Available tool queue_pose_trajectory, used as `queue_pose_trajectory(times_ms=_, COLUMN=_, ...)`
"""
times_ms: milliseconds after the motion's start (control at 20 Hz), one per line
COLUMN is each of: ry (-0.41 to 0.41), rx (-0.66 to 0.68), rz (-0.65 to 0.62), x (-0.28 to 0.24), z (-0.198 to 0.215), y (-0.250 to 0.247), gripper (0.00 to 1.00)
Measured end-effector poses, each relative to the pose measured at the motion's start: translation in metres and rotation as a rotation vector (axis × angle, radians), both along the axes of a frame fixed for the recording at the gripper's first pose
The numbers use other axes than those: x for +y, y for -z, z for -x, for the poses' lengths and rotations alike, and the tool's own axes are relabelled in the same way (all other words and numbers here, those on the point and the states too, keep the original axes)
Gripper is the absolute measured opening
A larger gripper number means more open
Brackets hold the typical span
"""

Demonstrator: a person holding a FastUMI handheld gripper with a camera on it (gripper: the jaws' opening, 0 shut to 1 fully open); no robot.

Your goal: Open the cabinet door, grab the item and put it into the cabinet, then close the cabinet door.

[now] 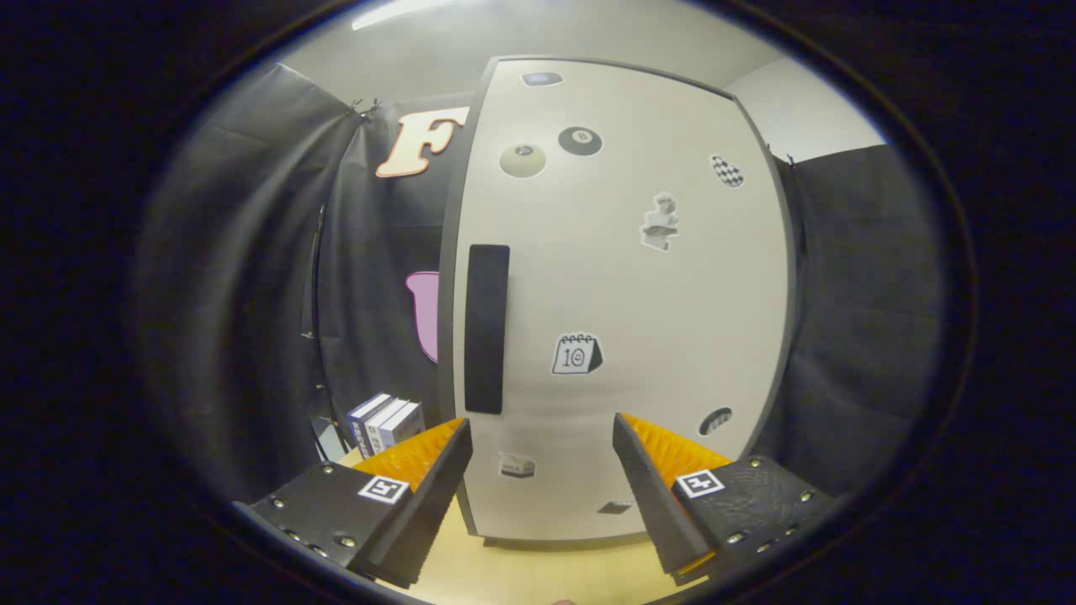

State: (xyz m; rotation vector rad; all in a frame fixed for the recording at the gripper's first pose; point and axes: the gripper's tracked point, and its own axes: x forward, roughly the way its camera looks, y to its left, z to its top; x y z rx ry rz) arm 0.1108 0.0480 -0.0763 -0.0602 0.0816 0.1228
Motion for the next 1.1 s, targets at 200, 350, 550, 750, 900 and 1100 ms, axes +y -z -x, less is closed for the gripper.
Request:
queue_pose_trajectory(times_ms=200, ry=0.022, rx=0.012, rz=0.01, x=-0.029, z=0.058, y=-0.009, gripper=1.0)
queue_pose_trajectory(times_ms=350, ry=0.038, rx=0.024, rz=-0.033, x=-0.041, z=0.094, y=-0.013, gripper=1.0)
queue_pose_trajectory(times_ms=550, ry=0.055, rx=0.058, rz=-0.036, x=-0.053, z=0.121, y=-0.008, gripper=1.0)
queue_pose_trajectory(times_ms=750, ry=0.074, rx=0.06, rz=-0.058, x=-0.063, z=0.135, y=-0.011, gripper=1.0)
queue_pose_trajectory(times_ms=900, ry=0.087, rx=0.058, rz=-0.077, x=-0.069, z=0.14, y=-0.015, gripper=1.0)
queue_pose_trajectory(times_ms=1100, ry=0.097, rx=0.046, rz=-0.083, x=-0.074, z=0.141, y=-0.018, gripper=1.0)
